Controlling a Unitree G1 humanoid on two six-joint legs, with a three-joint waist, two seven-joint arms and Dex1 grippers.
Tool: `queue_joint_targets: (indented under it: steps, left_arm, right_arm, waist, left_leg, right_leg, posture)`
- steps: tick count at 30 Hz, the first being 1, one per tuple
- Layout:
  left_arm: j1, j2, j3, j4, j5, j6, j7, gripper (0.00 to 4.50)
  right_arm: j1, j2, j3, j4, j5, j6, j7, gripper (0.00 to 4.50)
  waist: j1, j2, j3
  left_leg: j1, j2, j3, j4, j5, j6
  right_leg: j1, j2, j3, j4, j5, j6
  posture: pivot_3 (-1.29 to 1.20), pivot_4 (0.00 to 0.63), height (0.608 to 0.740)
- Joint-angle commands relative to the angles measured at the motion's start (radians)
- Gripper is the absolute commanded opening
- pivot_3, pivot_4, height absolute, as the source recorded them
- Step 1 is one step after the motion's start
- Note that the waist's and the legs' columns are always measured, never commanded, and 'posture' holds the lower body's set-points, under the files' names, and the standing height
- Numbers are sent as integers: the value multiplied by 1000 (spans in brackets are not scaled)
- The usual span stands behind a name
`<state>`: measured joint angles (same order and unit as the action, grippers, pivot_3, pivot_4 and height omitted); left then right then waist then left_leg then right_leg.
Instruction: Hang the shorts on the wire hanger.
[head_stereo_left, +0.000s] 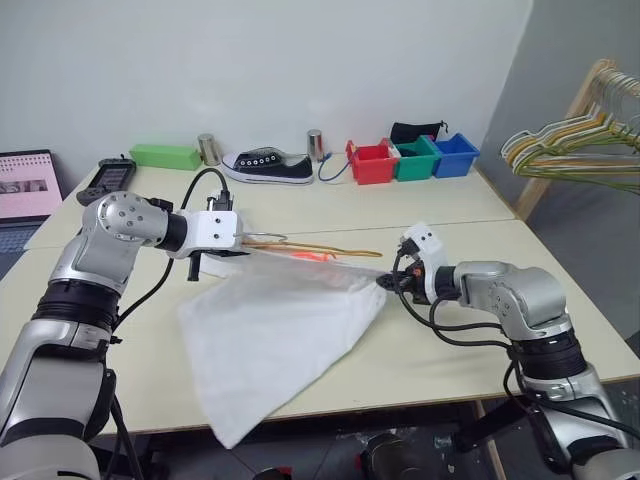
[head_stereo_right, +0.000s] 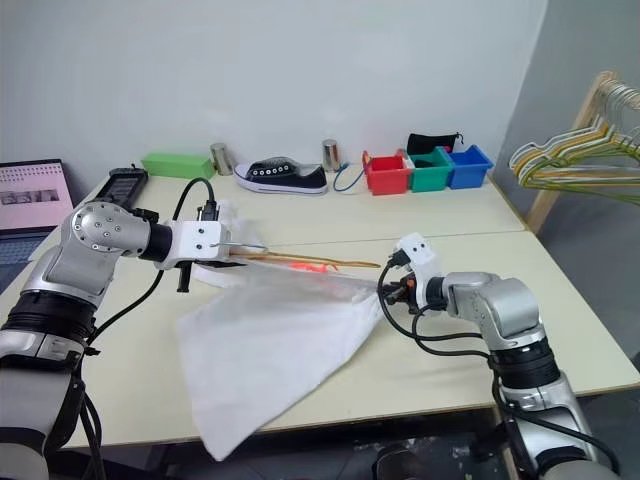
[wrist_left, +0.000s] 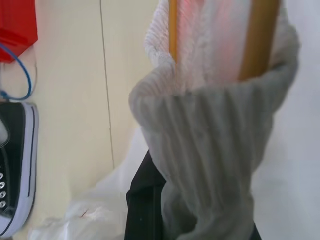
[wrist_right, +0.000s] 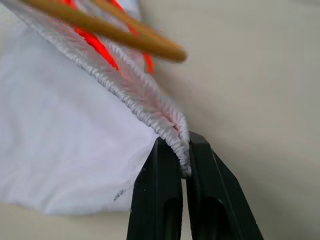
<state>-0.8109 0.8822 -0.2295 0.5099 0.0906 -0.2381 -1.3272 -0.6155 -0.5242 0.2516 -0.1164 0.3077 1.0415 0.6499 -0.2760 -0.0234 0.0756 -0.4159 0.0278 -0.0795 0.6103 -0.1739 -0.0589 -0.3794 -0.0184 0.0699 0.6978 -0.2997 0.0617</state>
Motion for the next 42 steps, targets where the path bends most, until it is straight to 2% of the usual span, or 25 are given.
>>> queue_joint_targets:
  steps: [1,11,22,27,35,39,42]
  left_arm:
    - [6,33,39,-42,-28,39,-20,0]
    - [3,56,-1,4,62,1,7,0]
    - [-53,38,-40,118,142,-31,100,0]
    - [-46,42,-78,123,175,-72,82,0]
    - [-83,-61,-108,128,204,-56,145,0]
    - [-121,-156,-65,119,159,28,193,0]
    - [-131,-189,-55,90,145,71,198,0]
  right_arm:
    - [-34,-92,54,15,-120,-163,21,21]
    - [-62,-159,55,-49,-146,-226,82,21]
    - [-69,-219,48,-192,-114,-167,159,21]
    - [-142,-209,31,-227,-97,-118,161,21]
    - [-284,-90,72,-270,-45,-39,148,21]
    - [-286,-39,136,-237,-80,-63,127,21]
    - [-278,-56,191,-181,-148,-136,118,21]
  waist:
    - [-1,0,0]
    - [-9,0,0]
    - [-17,0,0]
    - [-31,0,0]
    - [-54,0,0]
    - [-54,0,0]
    - [-58,0,0]
  left_leg:
    - [0,0,0,0,0,0]
    - [0,0,0,0,0,0]
    - [0,0,0,0,0,0]
    - [0,0,0,0,0,0]
    - [0,0,0,0,0,0]
    - [0,0,-1,0,0,0]
    - [0,0,0,0,0,0]
  right_leg:
    - [0,0,0,0,0,0]
    - [0,0,0,0,0,0]
    - [0,0,0,0,0,0]
    - [0,0,0,0,0,0]
    - [0,0,0,0,0,0]
    - [0,-1,0,0,0,0]
    - [0,-1,0,0,0,0]
  posture:
    - [-209,0,740]
    - [-229,0,740]
    - [-251,0,740]
    - [-266,0,740]
    - [-281,0,740]
    - [-289,1,740]
    - [-285,5,740]
